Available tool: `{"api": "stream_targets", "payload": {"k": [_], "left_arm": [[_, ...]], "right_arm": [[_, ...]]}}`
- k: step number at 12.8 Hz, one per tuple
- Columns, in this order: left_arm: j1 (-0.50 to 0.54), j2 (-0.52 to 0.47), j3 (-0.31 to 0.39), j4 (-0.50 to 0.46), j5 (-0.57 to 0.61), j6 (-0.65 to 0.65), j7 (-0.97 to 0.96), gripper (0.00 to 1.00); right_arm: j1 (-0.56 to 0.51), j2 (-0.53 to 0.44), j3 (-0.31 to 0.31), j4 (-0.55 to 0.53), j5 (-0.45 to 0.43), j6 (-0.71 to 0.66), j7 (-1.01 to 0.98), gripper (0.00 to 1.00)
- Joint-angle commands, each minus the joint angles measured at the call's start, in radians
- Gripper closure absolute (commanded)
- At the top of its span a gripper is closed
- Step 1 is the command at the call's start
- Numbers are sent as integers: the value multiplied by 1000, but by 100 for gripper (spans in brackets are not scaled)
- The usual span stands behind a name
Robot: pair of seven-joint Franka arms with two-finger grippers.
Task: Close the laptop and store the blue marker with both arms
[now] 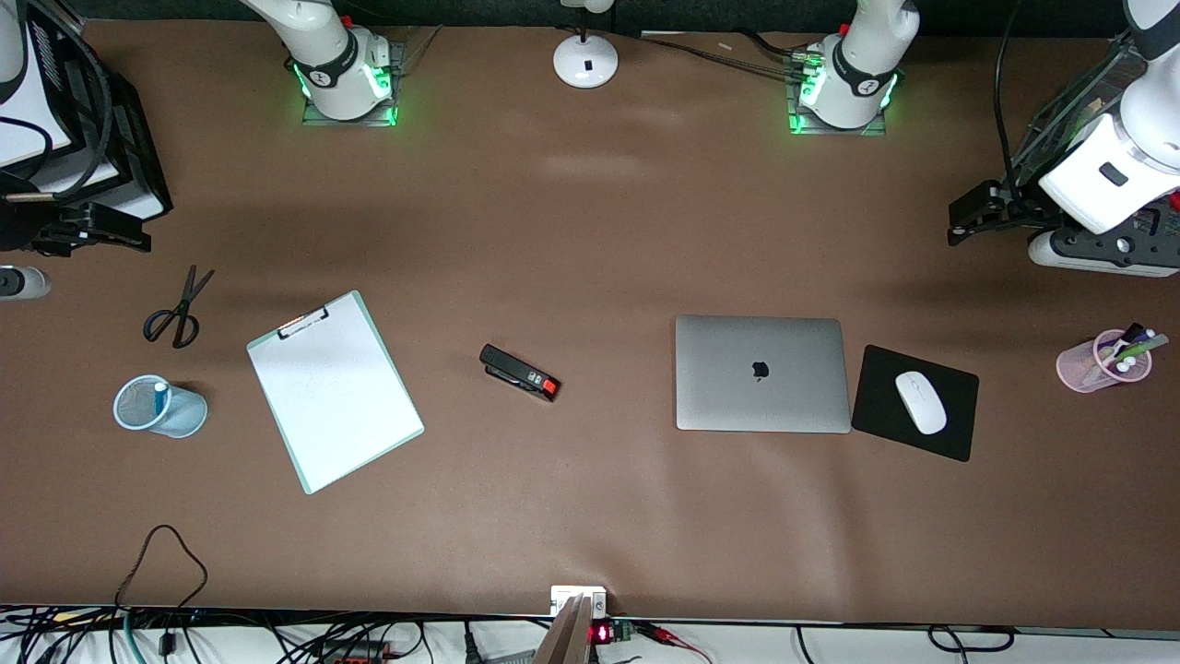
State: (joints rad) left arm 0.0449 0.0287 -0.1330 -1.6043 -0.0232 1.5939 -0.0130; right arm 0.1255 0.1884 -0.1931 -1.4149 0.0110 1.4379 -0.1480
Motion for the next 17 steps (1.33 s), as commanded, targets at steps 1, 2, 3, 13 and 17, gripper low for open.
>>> {"api": "stream_targets", "payload": {"k": [1, 2, 3, 13, 17], "left_arm": [[6, -9, -2, -2, 3, -5, 5, 0], [6, -7, -2, -2, 3, -2, 5, 0], [6, -6, -2, 0, 3, -2, 5, 0], [6, -1, -2, 3, 5, 0, 7, 0], [6, 0, -2, 3, 5, 0, 7, 0]], "right_arm": [[25, -98, -15, -140, -5, 58, 46, 0], [23, -119, -15, -168, -5, 62, 51, 0], [20, -139, -15, -189, -6, 76, 51, 0], [28, -185, -11, -208, -16, 94, 103, 0], [26, -187, -12, -207, -16, 90, 97, 0]]}}
